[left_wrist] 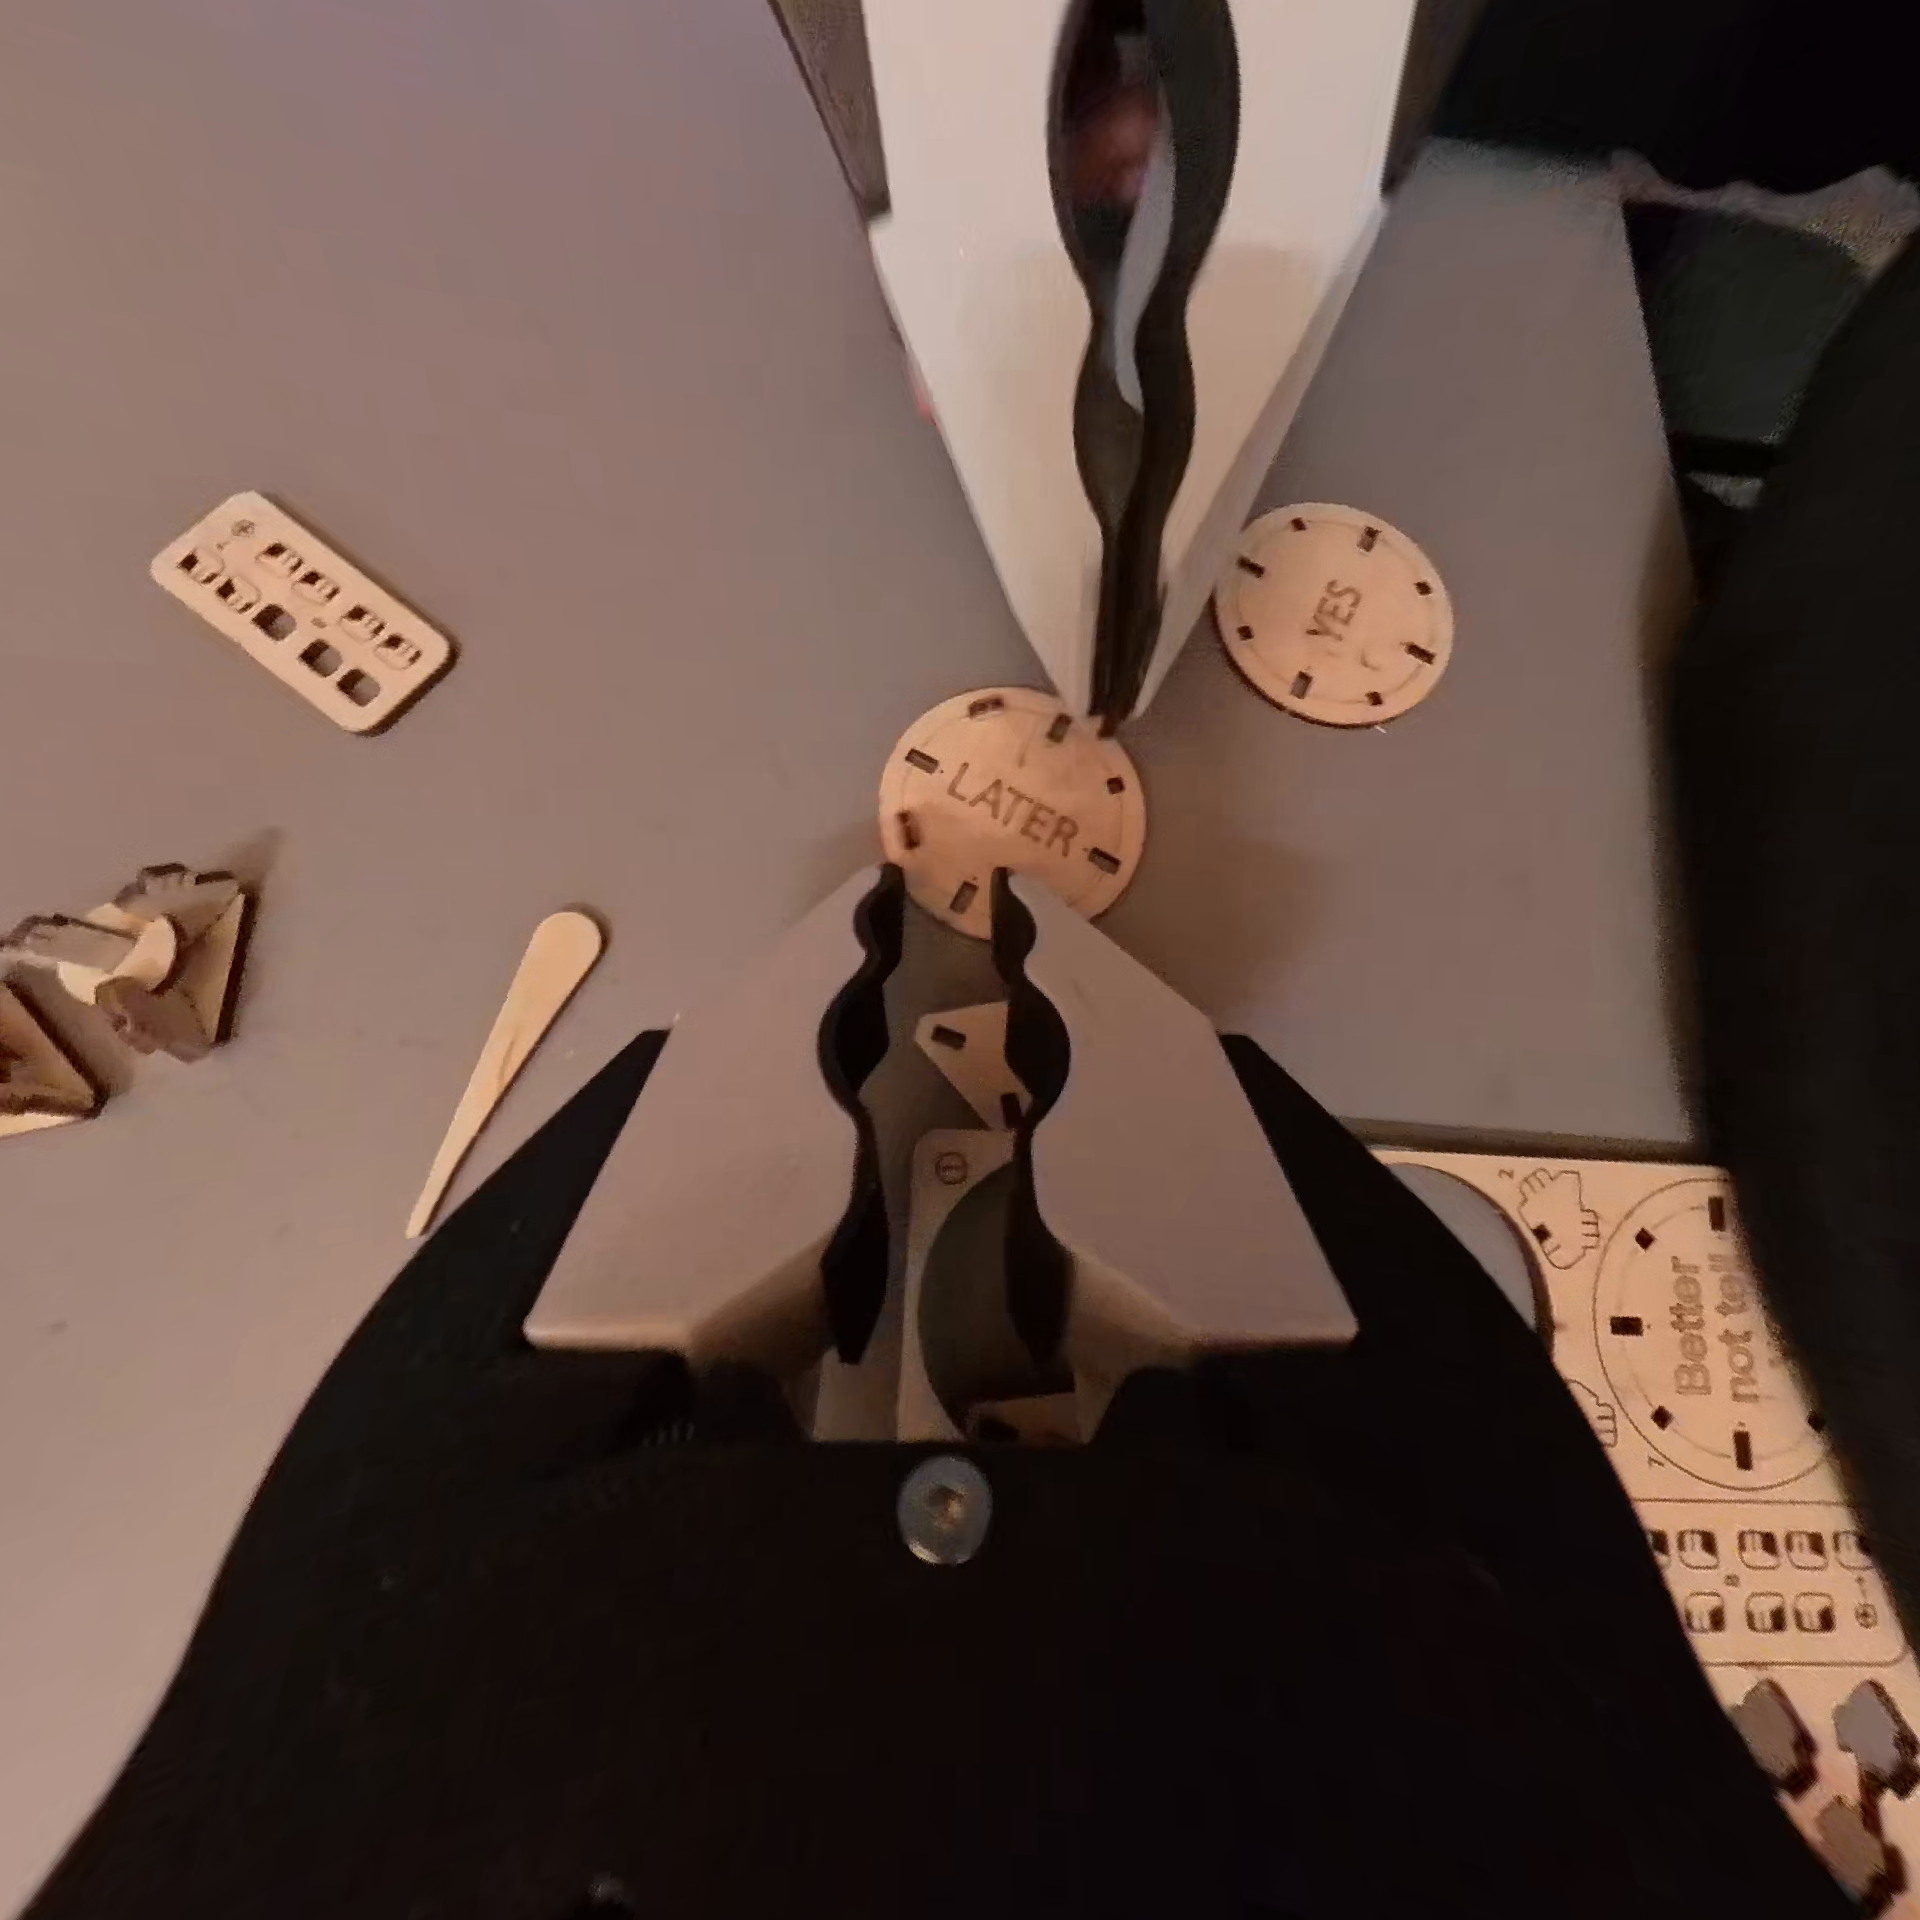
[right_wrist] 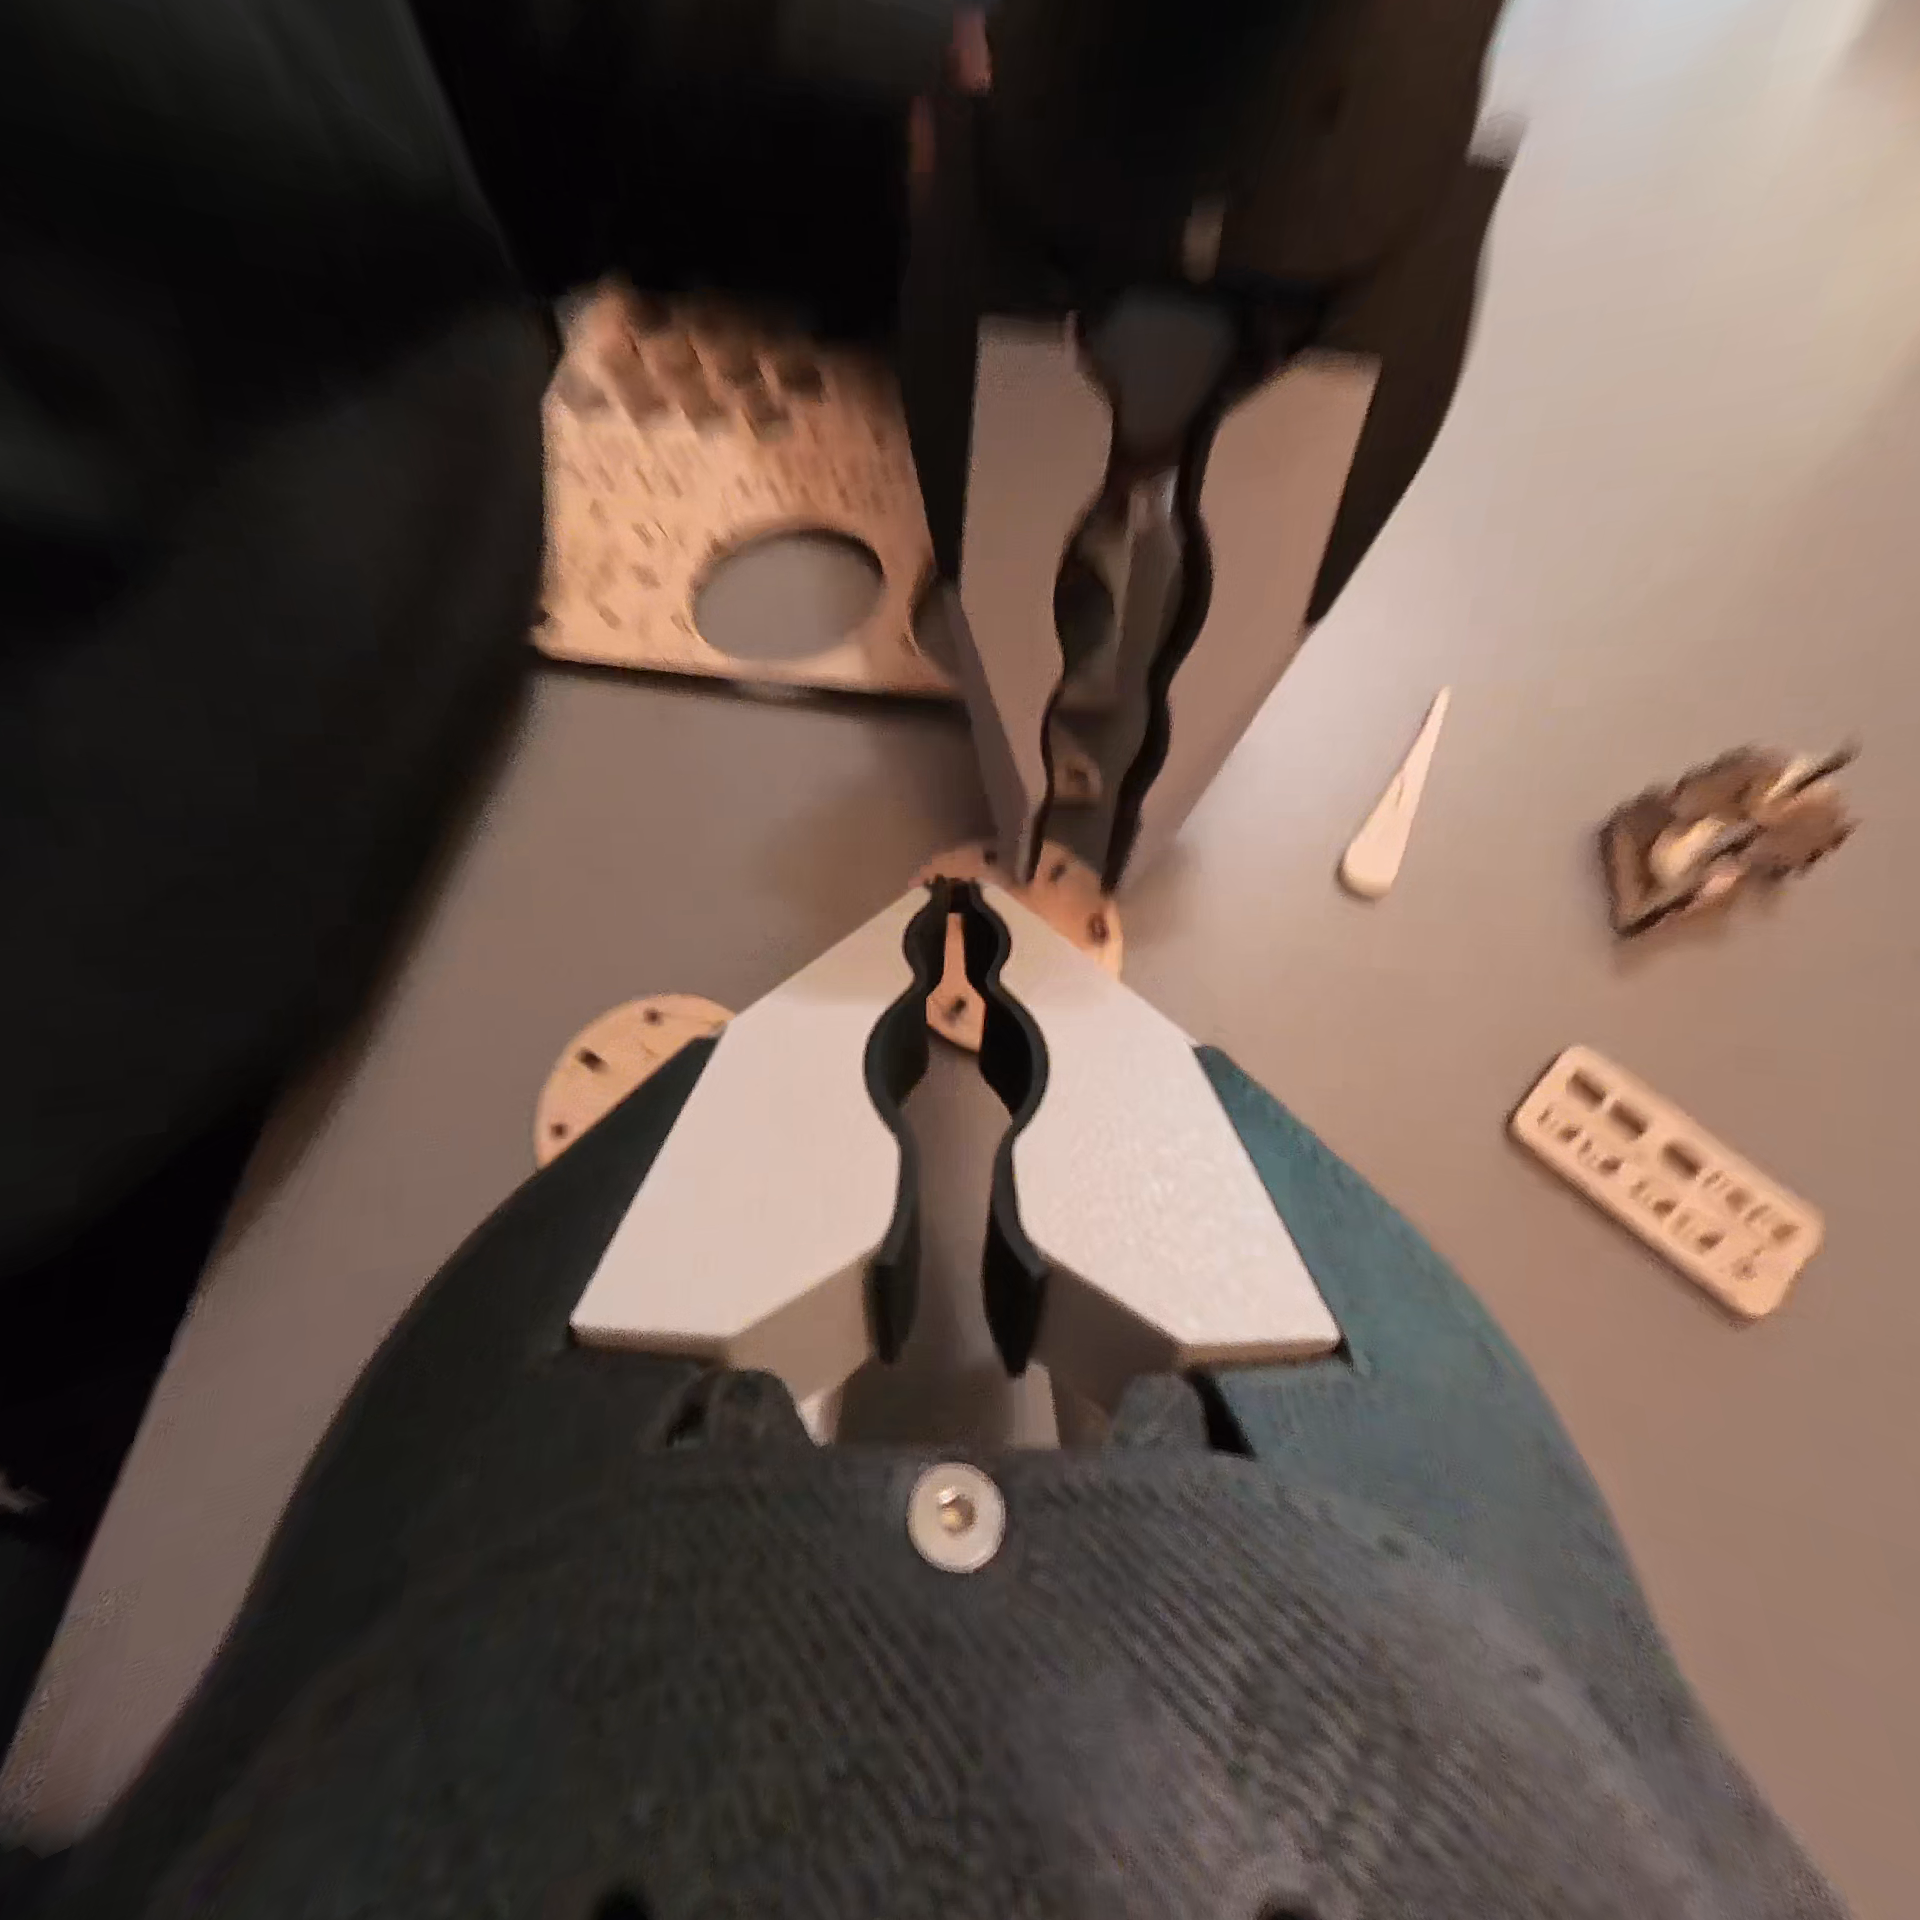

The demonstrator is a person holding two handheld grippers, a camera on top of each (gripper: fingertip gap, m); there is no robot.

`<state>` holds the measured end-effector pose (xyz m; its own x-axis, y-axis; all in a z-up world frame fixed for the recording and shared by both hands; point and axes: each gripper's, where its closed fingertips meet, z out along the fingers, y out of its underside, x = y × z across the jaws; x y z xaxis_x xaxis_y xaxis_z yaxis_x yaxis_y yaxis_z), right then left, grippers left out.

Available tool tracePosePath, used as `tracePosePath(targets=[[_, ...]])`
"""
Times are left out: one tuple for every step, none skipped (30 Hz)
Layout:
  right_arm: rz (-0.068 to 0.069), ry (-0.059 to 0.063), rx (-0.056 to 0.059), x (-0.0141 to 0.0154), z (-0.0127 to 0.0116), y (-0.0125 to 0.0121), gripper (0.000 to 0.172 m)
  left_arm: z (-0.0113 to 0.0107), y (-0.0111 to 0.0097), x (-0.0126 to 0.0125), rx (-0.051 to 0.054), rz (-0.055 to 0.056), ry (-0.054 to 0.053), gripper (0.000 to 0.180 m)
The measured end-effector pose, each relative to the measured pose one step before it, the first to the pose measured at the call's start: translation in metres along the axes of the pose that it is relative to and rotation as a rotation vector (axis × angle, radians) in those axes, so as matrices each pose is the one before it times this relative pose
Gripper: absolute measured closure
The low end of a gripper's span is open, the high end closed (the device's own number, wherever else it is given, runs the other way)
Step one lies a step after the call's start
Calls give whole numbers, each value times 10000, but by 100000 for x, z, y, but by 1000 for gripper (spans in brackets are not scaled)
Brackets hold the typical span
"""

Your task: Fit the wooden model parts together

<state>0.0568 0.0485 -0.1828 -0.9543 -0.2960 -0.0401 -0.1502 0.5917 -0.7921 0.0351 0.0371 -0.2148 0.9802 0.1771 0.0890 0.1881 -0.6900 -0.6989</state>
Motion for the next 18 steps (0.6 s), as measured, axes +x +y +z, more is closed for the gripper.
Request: tracePosePath(targets=[[217,-145,-342,-3,385,506,171,17,42,-185,-22,-237,48,162],[263,-253,-285,-211,339,334,171,3,30,-110,-9,-242,111,160],[220,-194,-251,-200,268,211,170,-10,-7,-89,13,-216,111,160],[90,-86,-252,-129,187,151,171,-14,-11,-88,17,-174,68,162],[-25,12,-241,-49,109,107,171,-16,-1,-63,9,-124,45,164],[-55,79,-258,65,46,111,171,-8,-5,-18,6,-61,18,164],[-18,50,-283,67,14,148,171,0,8,10,0,-3,-15,164],[23,35,-257,87,-8,131,171,-10,4,12,-1,37,-32,164],[29,42,-205,111,-2,83,171,3,8,24,-2,43,-28,164],[69,-55,-160,-34,31,39,171,4,11,13,-3,6,-24,165],[103,-76,-135,-68,85,11,171,4,17,58,-3,-20,19,166],[91,-50,-145,-77,145,25,171,1,11,38,2,-37,12,167],[54,-68,-160,-167,184,46,171,-11,2,2,4,-40,-2,167],[40,-23,-187,-145,214,108,171,4,-3,7,5,-50,3,167],[27,28,-162,-76,157,69,171,3,7,-5,1,-57,15,167],[36,48,-74,-25,32,-60,171,18,18,-9,-8,-89,17,167],[95,25,-104,-9,10,8,171,3,0,-11,11,-100,21,167],[118,25,-147,2,3,55,171,-2,-3,9,5,-43,23,167]])
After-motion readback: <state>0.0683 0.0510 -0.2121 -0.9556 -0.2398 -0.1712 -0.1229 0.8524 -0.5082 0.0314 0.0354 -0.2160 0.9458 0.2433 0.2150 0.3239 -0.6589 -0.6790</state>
